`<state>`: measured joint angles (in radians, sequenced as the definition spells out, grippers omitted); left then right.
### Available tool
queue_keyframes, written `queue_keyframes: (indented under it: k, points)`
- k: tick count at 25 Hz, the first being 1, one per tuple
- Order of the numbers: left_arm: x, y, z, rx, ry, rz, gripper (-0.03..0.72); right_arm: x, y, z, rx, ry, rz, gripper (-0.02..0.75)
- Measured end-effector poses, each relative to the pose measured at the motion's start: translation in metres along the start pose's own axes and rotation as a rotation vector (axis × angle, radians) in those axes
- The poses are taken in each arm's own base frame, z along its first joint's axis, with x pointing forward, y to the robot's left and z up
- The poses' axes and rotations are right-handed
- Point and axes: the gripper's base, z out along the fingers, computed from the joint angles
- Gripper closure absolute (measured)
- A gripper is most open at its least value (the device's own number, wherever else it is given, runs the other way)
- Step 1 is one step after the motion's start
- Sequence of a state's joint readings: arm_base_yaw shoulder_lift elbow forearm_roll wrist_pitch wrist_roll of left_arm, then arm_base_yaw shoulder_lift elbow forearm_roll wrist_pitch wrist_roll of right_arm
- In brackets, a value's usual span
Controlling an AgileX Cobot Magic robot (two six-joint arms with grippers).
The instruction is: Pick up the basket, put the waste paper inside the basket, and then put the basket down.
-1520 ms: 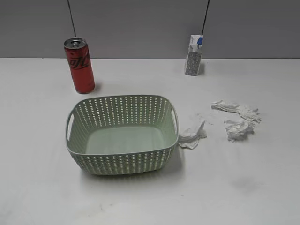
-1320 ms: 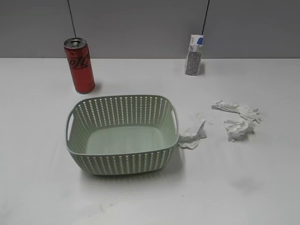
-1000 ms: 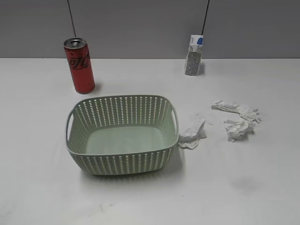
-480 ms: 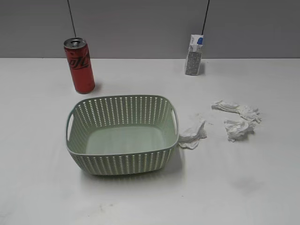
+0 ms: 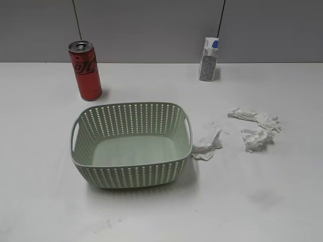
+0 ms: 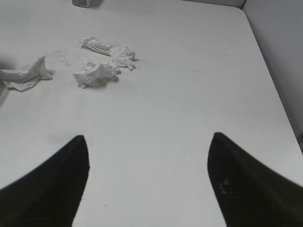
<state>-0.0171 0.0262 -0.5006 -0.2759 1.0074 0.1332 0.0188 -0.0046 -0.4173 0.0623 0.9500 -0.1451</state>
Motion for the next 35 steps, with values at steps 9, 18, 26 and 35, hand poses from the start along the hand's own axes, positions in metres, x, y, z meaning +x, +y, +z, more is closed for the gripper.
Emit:
queue_keyframes:
  k: [9, 18, 26, 35]
  points:
    - [-0.048, 0.006, 0.048, 0.056, 0.074, -0.107, 0.064, 0.0, 0.0, 0.0, -0.003, 0.0, 0.002, 0.146]
    - [-0.077, -0.015, 0.119, 0.221, 0.362, -0.033, 0.094, 0.0, 0.0, 0.0, -0.005, -0.001, 0.004, 0.147]
    - [-0.076, -0.026, 0.226, 0.193, 0.682, -0.021, 0.099, 0.0, 0.0, 0.0, -0.005, -0.001, 0.005, 0.146]
    - [-0.043, -0.034, 0.327, 0.17, 0.974, -0.065, 0.099, 0.0, 0.0, 0.0, -0.005, -0.001, 0.006, 0.147]
